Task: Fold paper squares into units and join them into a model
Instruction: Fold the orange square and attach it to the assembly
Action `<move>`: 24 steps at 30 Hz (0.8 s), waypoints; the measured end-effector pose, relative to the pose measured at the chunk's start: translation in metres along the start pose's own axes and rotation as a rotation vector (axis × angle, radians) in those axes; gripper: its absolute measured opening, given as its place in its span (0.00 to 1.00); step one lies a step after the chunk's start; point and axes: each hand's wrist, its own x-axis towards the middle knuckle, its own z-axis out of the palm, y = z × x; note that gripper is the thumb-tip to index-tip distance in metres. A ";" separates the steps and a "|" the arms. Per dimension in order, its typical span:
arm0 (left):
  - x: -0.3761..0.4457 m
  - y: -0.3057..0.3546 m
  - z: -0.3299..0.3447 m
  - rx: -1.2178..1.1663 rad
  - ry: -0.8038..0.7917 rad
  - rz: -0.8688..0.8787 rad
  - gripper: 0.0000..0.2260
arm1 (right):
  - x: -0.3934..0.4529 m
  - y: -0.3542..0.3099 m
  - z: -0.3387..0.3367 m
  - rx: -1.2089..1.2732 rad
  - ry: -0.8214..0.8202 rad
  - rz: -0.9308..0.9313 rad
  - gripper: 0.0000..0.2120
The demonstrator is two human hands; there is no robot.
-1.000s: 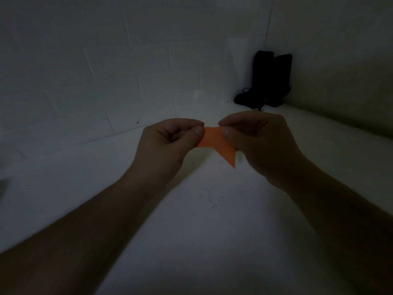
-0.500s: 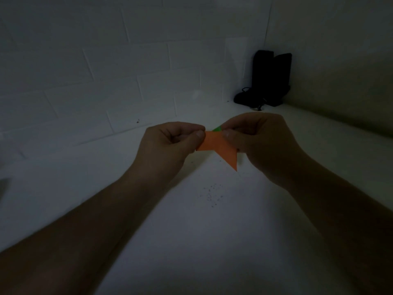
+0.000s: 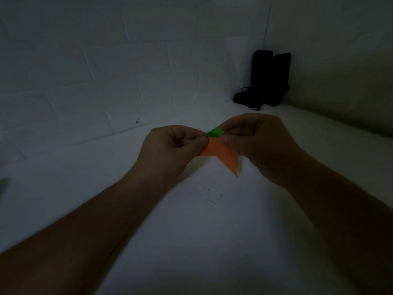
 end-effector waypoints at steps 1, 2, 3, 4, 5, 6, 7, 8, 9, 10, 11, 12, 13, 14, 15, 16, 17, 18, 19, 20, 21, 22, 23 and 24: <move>0.000 -0.001 0.000 0.016 -0.009 -0.008 0.02 | 0.000 0.000 0.000 -0.005 -0.001 0.003 0.10; 0.001 -0.001 0.000 0.023 -0.015 -0.016 0.02 | 0.000 0.000 0.000 -0.017 0.000 0.008 0.11; 0.001 -0.002 0.000 0.023 -0.017 -0.022 0.03 | 0.000 0.000 0.000 -0.030 0.007 0.014 0.11; 0.002 -0.002 0.000 0.014 -0.018 -0.026 0.03 | 0.000 0.000 0.000 -0.039 0.017 0.024 0.12; 0.003 -0.003 0.000 0.000 -0.018 -0.029 0.04 | 0.000 -0.001 0.000 -0.040 0.025 0.034 0.12; 0.003 -0.003 0.000 -0.018 -0.023 -0.032 0.05 | 0.000 -0.001 0.000 -0.031 0.028 0.043 0.12; 0.004 -0.004 0.000 -0.027 -0.032 -0.033 0.06 | 0.000 -0.002 0.000 -0.022 0.024 0.047 0.13; 0.005 -0.006 -0.001 -0.024 -0.046 -0.029 0.07 | 0.000 -0.002 0.000 -0.020 0.012 0.050 0.13; 0.006 -0.007 -0.001 -0.010 -0.062 -0.021 0.08 | 0.000 -0.002 0.000 -0.024 -0.006 0.054 0.13; 0.006 -0.008 -0.001 0.004 -0.079 -0.012 0.08 | 0.000 -0.002 0.001 -0.025 -0.031 0.061 0.14; 0.006 -0.008 -0.001 0.012 -0.096 -0.005 0.09 | -0.001 -0.002 0.002 -0.020 -0.060 0.066 0.14; 0.005 -0.008 -0.001 0.015 -0.112 -0.002 0.09 | -0.002 -0.002 0.003 -0.016 -0.087 0.067 0.15; 0.005 -0.008 -0.001 0.019 -0.128 -0.002 0.10 | -0.003 -0.003 0.004 -0.023 -0.108 0.059 0.15; 0.004 -0.008 0.000 0.026 -0.142 -0.003 0.10 | -0.004 -0.003 0.005 -0.038 -0.117 0.048 0.16; 0.003 -0.007 0.001 0.031 -0.154 -0.004 0.10 | -0.004 -0.003 0.007 -0.056 -0.119 0.037 0.17; 0.002 -0.006 0.002 0.037 -0.163 -0.004 0.10 | -0.004 -0.003 0.008 -0.070 -0.122 0.029 0.18; 0.002 -0.005 0.002 0.040 -0.168 -0.004 0.10 | -0.005 -0.003 0.009 -0.074 -0.126 0.029 0.18; 0.002 -0.004 0.003 0.040 -0.168 -0.006 0.10 | -0.005 -0.003 0.008 -0.067 -0.130 0.037 0.18; 0.001 -0.004 0.003 0.029 -0.167 -0.011 0.10 | -0.005 -0.003 0.008 -0.055 -0.134 0.049 0.18; 0.001 -0.003 0.003 0.008 -0.170 -0.019 0.09 | -0.005 -0.003 0.008 -0.042 -0.138 0.061 0.18; 0.000 -0.003 0.003 -0.018 -0.175 -0.027 0.08 | -0.004 -0.003 0.008 -0.028 -0.141 0.069 0.18; -0.001 -0.002 0.003 -0.030 -0.181 -0.030 0.09 | -0.004 -0.003 0.009 -0.018 -0.139 0.076 0.18; -0.001 -0.002 0.003 -0.027 -0.184 -0.031 0.09 | -0.004 -0.002 0.009 -0.009 -0.133 0.082 0.18; -0.002 -0.003 0.004 -0.020 -0.180 -0.027 0.09 | -0.003 -0.001 0.010 0.001 -0.125 0.085 0.18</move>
